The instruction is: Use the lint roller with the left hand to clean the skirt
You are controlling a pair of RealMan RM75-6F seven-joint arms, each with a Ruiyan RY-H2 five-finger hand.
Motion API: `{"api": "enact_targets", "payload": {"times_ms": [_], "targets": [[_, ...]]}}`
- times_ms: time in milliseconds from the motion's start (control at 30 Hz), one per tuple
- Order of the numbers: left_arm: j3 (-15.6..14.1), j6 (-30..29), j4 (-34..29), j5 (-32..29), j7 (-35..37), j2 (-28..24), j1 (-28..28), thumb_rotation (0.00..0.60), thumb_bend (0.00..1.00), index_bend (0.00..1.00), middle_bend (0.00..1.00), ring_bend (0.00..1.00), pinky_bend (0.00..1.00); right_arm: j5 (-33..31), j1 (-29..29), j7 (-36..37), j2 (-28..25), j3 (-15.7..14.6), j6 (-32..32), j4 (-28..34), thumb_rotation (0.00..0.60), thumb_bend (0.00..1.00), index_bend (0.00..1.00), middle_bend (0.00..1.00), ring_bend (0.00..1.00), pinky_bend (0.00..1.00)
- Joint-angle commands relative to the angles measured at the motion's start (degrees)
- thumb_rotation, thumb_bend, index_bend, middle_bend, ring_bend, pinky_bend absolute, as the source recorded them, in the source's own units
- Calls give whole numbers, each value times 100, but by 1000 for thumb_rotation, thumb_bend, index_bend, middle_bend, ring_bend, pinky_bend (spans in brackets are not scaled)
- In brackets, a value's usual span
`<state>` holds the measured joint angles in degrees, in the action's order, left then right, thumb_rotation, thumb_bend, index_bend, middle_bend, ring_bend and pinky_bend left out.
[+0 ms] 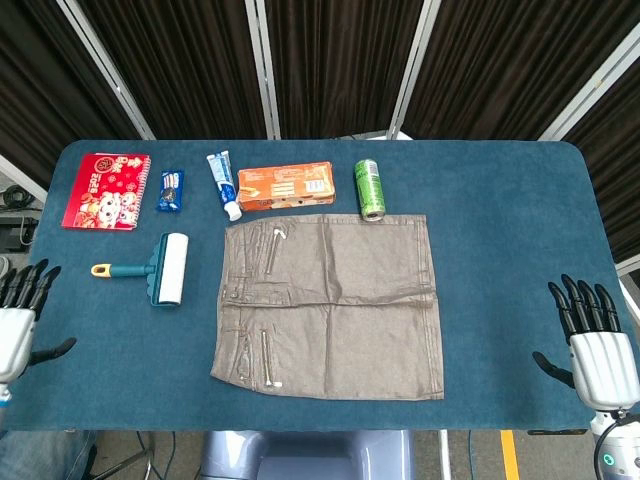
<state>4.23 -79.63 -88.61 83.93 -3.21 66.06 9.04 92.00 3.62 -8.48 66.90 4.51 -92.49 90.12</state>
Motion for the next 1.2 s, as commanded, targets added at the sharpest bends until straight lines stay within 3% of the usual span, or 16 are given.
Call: {"api": "enact_targets", "payload": {"times_ms": [33,67,133,200,367,700,933,1200], "targets": [[366,967,694,-585,31,624,690,600,143,32,0,0,1,-67,42,-47,-1,24,91,19,600,0,0,0,0,0],[386,1034,771,-628,17,691,736,600,175,42,0,0,2,-83,48,-54,1,27,111,21,600,0,0,0,0,0],[454,1372,1130,-808,-65,1013,959,600,352,99,0,0,16,-142,70,-74,9,39,181,35,600,0,0,0,0,0],[498,1565,1470,-921,-154,1275,1113,600,434,121,0,0,29,-178,79,-92,11,48,213,46,600,0,0,0,0,0],[565,1925,2384,-1181,-383,1905,1423,600,442,139,0,1,42,-224,87,-28,-11,27,293,93,600,0,0,0,0,0],[575,2409,3627,-1389,-170,2670,1718,600,442,187,33,43,102,-338,89,71,-37,31,383,73,600,0,0,0,0,0],[556,2515,4313,-1286,281,3065,1857,600,444,224,62,73,131,-415,113,70,-19,53,449,28,600,0,0,0,0,0],[547,2635,4674,-1233,383,3289,2007,600,445,253,74,106,179,-523,153,-18,30,83,542,-21,600,0,0,0,0,0]]}}
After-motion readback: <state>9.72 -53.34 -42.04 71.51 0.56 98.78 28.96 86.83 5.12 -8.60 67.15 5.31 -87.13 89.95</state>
